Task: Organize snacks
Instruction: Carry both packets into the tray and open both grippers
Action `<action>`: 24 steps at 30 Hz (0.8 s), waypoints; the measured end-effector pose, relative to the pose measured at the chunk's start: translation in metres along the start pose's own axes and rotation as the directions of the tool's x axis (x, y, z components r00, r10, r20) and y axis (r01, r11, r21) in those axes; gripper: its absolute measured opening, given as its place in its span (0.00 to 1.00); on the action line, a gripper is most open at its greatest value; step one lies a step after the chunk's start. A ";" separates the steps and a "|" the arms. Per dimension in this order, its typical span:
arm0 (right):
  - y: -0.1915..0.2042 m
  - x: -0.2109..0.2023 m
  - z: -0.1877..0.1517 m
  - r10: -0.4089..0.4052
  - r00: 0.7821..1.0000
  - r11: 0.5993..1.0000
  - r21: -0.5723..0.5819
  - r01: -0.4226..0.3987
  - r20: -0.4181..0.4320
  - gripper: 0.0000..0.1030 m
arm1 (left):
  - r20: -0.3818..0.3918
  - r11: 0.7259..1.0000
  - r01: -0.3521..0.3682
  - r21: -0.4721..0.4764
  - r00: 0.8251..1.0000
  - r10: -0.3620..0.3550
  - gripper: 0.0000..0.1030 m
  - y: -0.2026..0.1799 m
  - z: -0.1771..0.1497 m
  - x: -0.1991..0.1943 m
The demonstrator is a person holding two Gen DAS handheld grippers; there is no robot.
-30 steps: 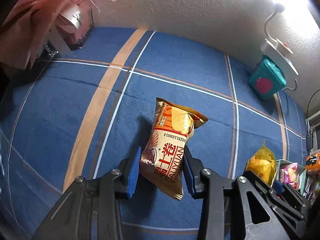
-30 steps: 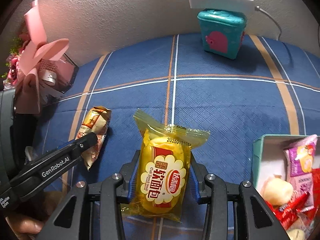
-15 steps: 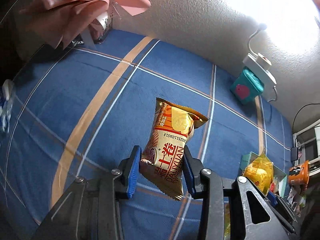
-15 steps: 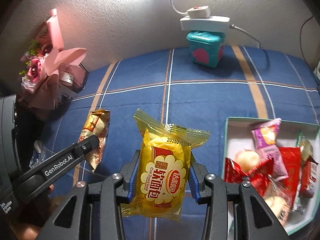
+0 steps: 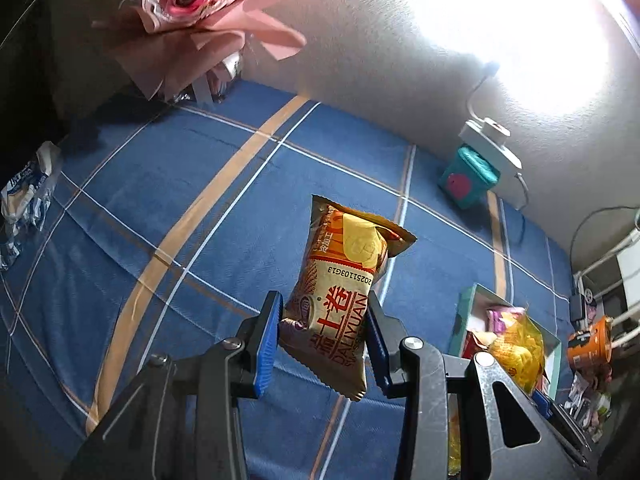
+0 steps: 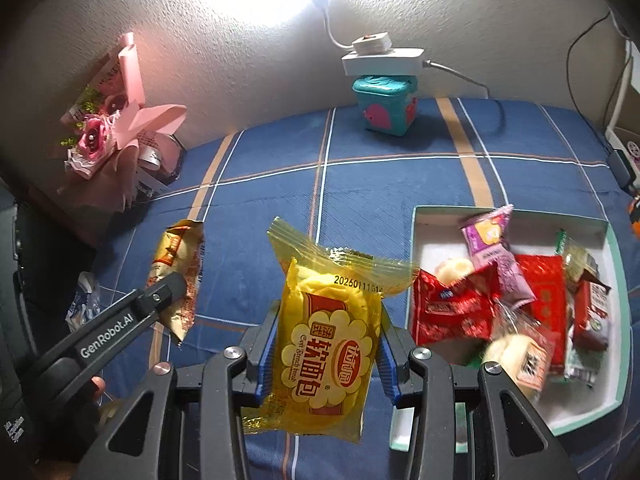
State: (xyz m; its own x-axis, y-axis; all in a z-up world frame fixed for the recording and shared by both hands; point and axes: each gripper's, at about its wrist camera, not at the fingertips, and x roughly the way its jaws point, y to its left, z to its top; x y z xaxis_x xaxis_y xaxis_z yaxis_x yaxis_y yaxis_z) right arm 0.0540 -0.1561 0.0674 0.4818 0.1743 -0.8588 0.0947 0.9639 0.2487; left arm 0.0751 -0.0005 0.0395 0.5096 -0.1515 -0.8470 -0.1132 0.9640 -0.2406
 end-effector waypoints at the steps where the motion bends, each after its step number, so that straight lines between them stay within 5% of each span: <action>1: -0.001 -0.003 -0.002 0.001 1.000 1.000 0.000 -0.001 0.005 0.43 | 0.005 1.000 0.006 0.004 1.000 -0.006 0.40 -0.001 -0.003 -0.003; 11: -0.024 -0.036 -0.022 -0.001 0.999 1.000 0.025 -0.001 0.050 0.43 | 0.056 0.992 0.061 0.109 0.996 -0.067 0.40 -0.031 -0.019 -0.031; 24: -0.106 -0.056 -0.018 -0.067 0.994 0.977 0.208 0.047 0.090 0.43 | -0.023 0.962 0.140 0.232 0.990 -0.139 0.40 -0.080 -0.041 -0.021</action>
State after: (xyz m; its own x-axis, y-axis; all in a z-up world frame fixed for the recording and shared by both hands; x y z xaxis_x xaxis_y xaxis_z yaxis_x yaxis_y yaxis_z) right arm 0.0009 -0.2644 0.0807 0.5512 0.0905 -0.8295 0.2962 0.9081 0.2959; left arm 0.0387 -0.0837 0.0574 0.5007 -0.2889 -0.8160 0.1606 0.9573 -0.2403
